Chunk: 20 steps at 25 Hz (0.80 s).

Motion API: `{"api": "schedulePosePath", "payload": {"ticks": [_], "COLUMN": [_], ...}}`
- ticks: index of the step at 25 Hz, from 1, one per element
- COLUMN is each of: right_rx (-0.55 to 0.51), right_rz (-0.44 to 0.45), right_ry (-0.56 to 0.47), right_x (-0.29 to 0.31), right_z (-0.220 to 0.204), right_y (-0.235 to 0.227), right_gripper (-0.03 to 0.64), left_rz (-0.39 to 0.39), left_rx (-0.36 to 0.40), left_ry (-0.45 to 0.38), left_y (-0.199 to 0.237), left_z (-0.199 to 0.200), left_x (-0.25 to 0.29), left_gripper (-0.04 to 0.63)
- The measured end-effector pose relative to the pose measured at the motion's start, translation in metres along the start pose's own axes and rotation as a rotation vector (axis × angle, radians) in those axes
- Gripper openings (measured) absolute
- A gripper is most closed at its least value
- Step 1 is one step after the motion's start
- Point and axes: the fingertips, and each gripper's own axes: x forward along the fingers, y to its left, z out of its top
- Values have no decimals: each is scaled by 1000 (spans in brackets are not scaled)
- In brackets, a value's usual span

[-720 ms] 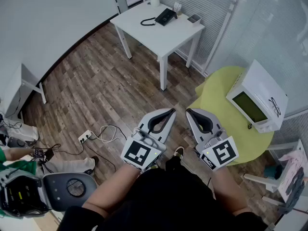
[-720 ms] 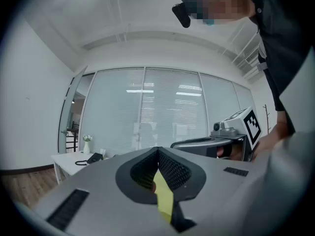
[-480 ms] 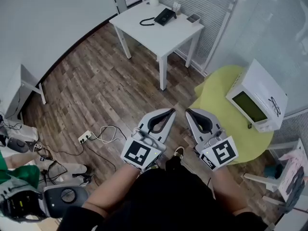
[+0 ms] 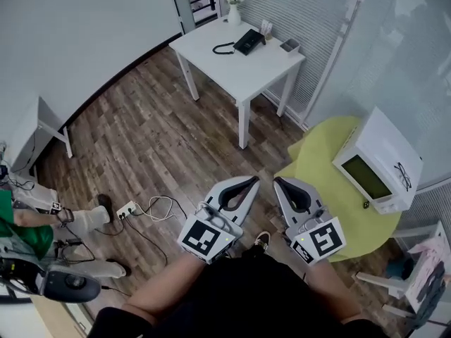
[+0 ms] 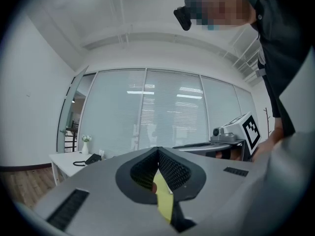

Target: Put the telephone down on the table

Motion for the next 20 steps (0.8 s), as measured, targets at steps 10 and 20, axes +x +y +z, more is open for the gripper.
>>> {"api": "schedulePosePath", "payload": {"ticks": [10, 20], "right_rx": [-5, 6], "right_rz": [111, 156], "right_ry": [-40, -9], "right_x": [7, 53], "right_z": [12, -1], "right_y": [-21, -33], "right_gripper": [21, 21], "left_rz": [100, 158], "left_rx": [33, 27], "left_ry": [15, 35], "left_y": [13, 56], "left_z": [4, -2], "left_x": [21, 26], "left_gripper": [6, 6]}}
